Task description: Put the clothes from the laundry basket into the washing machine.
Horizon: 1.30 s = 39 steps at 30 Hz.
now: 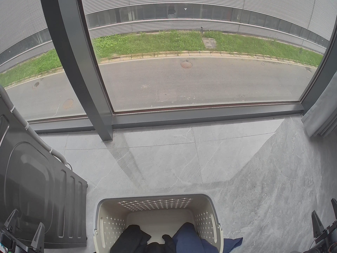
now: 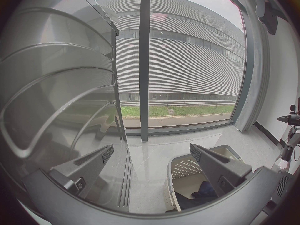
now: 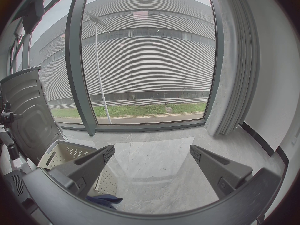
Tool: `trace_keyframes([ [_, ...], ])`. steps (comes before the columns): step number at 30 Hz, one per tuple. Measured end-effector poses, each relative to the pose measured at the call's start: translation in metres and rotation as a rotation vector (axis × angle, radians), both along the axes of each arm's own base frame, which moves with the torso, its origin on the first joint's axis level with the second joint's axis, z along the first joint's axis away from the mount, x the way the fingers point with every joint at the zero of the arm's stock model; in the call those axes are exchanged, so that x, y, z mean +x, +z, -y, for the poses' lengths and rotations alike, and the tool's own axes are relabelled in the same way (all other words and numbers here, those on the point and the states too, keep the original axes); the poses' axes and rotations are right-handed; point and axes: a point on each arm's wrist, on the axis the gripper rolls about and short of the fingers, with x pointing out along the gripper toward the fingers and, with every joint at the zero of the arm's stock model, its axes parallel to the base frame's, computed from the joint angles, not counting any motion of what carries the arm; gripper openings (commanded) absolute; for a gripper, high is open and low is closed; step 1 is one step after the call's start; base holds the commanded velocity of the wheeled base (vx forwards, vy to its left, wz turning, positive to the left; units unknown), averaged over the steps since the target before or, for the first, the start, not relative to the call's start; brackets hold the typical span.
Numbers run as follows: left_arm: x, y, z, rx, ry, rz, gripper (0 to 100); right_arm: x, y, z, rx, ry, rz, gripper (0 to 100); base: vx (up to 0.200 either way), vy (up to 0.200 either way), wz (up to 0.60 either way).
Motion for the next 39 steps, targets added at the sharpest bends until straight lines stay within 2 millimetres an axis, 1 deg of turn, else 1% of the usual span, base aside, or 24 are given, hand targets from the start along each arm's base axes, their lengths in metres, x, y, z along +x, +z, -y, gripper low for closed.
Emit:
trace_keyframes([
  [39,0.0000,0.0000,0.0000,0.002,0.000,0.000,100,0.0000,0.0000,0.0000,0.000,0.000,0.000,100,-0.200,0.000,0.00],
])
